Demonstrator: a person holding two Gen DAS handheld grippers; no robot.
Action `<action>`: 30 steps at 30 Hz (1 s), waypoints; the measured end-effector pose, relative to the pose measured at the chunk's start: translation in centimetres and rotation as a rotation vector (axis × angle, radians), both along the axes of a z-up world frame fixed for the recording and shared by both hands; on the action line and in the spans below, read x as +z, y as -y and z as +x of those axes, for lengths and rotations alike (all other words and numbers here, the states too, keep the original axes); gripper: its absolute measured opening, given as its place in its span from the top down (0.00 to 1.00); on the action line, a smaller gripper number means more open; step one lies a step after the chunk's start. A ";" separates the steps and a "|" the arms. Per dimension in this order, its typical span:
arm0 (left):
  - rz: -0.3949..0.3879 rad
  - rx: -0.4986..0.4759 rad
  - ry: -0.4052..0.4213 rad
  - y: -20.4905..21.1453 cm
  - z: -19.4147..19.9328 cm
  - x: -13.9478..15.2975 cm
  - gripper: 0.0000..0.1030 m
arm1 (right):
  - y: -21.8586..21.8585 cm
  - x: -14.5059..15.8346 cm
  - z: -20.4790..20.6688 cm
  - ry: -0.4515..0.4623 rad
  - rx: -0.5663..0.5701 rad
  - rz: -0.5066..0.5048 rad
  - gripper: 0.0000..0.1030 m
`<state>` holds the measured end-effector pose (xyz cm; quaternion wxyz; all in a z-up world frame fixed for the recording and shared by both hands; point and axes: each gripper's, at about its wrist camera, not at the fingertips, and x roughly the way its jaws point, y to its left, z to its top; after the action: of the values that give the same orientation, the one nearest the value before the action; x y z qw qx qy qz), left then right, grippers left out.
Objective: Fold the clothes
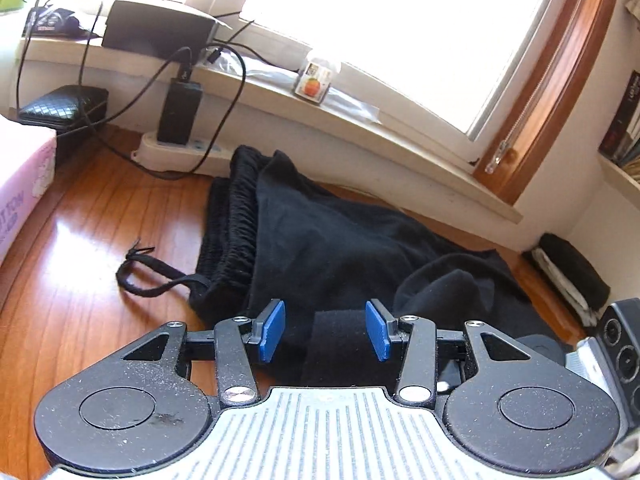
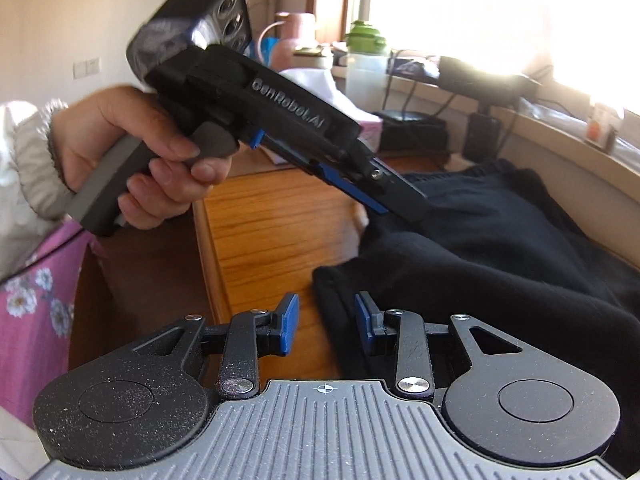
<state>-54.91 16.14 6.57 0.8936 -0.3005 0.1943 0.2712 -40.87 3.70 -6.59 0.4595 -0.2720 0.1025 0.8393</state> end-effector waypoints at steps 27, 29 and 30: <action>-0.037 -0.035 0.164 2.5 5.8 1.9 0.41 | 5.6 8.4 24.1 -0.371 -0.538 0.257 0.98; -0.041 -0.068 0.160 2.9 7.3 1.7 0.41 | 6.8 7.8 26.1 -0.399 -0.582 0.260 0.98; -0.050 -0.084 0.164 3.0 8.0 1.6 0.40 | 7.5 7.4 26.6 -0.408 -0.595 0.260 0.98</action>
<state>-46.89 13.12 8.14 0.9092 -0.3356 0.1396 0.2032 -14.25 -3.78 0.80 0.6837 0.0030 0.1588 0.7122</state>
